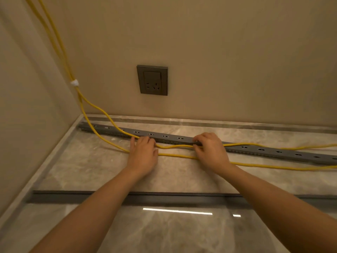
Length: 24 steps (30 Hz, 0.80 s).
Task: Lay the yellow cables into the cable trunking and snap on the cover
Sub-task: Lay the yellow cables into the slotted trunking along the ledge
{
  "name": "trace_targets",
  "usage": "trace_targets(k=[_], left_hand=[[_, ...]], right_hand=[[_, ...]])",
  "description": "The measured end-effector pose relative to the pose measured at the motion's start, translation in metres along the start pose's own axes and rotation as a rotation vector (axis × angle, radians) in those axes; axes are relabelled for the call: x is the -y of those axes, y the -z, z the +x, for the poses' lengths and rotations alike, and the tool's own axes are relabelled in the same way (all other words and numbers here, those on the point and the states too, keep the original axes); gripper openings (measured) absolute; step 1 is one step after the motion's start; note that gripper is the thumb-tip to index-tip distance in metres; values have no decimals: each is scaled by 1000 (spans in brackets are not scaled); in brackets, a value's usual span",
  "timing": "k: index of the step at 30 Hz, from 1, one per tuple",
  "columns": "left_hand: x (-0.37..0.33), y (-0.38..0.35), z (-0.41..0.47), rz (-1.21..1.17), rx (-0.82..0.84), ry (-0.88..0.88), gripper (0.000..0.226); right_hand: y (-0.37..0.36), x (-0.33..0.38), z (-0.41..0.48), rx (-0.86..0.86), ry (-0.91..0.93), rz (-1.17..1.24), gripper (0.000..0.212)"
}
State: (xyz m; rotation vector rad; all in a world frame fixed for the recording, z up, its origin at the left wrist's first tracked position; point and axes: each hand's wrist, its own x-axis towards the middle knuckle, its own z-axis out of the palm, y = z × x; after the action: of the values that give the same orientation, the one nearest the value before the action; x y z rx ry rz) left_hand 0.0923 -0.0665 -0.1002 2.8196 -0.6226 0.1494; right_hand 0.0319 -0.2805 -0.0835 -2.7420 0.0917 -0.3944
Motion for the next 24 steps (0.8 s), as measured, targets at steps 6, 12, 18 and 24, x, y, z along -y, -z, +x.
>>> trace_targets(k=[6, 12, 18, 24], left_hand=[[4, -1, -12, -72, 25, 49, 44], [5, 2, -9, 102, 31, 22, 39], [-9, 13, 3, 290, 53, -104, 38], [-34, 4, 13, 152, 66, -197, 29]], right_hand=[[-6, -5, -5, 5, -14, 113, 25], [-12, -2, -9, -20, 17, 44, 28], [-12, 4, -18, 84, 22, 6, 26], [-2, 3, -23, 268, -38, 77, 19]])
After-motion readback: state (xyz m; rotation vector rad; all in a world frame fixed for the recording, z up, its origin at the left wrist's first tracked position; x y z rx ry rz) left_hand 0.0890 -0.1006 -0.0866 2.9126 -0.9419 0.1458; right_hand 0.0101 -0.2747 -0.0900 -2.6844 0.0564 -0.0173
